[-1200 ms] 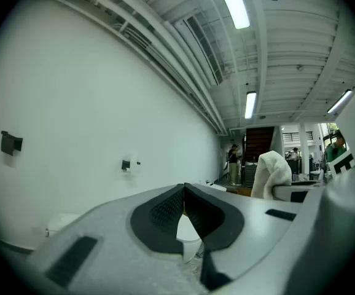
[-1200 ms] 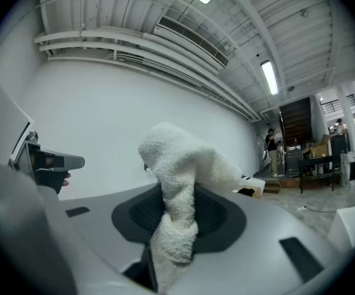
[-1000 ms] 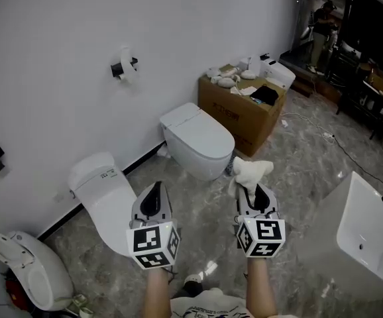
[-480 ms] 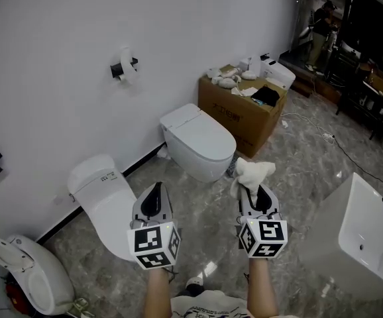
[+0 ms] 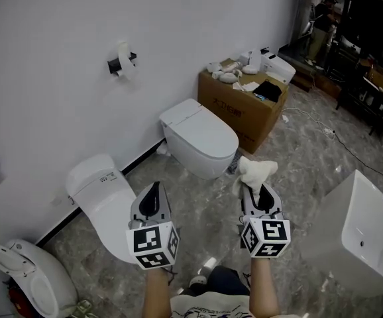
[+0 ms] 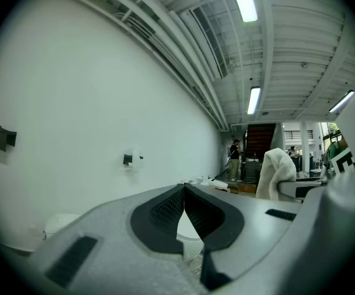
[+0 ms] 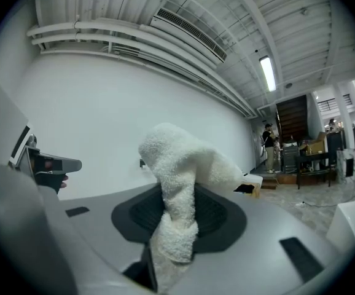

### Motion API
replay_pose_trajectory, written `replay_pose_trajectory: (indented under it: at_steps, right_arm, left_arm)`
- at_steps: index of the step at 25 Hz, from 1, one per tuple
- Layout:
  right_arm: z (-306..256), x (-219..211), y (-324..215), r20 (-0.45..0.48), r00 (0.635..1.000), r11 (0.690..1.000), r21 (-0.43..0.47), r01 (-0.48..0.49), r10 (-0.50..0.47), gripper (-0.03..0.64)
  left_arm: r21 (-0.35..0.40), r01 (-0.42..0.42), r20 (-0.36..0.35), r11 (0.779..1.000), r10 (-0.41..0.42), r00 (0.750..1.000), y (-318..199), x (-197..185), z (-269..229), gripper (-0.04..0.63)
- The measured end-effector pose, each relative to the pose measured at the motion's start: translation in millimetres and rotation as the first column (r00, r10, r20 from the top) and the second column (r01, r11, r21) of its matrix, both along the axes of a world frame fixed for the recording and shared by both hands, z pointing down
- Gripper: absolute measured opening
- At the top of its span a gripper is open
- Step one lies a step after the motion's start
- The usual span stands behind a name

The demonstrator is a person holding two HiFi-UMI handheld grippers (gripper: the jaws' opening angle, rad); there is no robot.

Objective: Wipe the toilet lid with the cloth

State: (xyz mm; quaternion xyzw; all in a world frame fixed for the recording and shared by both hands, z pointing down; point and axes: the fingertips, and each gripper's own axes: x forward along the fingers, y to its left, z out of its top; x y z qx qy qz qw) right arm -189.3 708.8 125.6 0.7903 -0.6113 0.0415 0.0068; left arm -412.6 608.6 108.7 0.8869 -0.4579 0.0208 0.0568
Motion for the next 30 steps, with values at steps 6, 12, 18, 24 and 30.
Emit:
replay_pose_trajectory:
  at_steps: [6, 12, 18, 24, 30]
  right_arm:
    - [7.4, 14.3, -26.7, -0.006, 1.000, 1.000, -0.019, -0.006, 0.006, 0.117]
    - [11.3, 50.3, -69.0, -0.008, 1.000, 1.000, -0.021, -0.003, 0.002, 0.117]
    - [6.8, 99.6, -137.6, -0.011, 1.000, 1.000, -0.007, 0.020, -0.020, 0.117]
    - [-8.9, 162.7, -213.4, -0.024, 0.998, 0.999, 0.014, 0.049, -0.049, 0.117]
    - [-16.3, 214.1, -278.0, -0.037, 0.996, 0.996, 0.026, 0.086, -0.085, 0.117]
  left_arm:
    - [-0.020, 0.009, 0.003, 1.000, -0.009, 1.000, -30.5, 8.5, 10.4, 0.009]
    - [-0.022, 0.031, 0.005, 0.999, -0.031, 1.000, -73.1, 36.7, 14.2, 0.009]
    - [-0.002, 0.066, 0.015, 0.998, -0.065, 0.998, -131.1, 76.2, 9.2, 0.009]
    - [0.027, 0.118, 0.018, 0.993, -0.118, 0.993, -199.1, 128.3, -8.5, 0.009]
    - [0.042, 0.151, 0.008, 0.988, -0.151, 0.988, -253.4, 179.4, -15.5, 0.009]
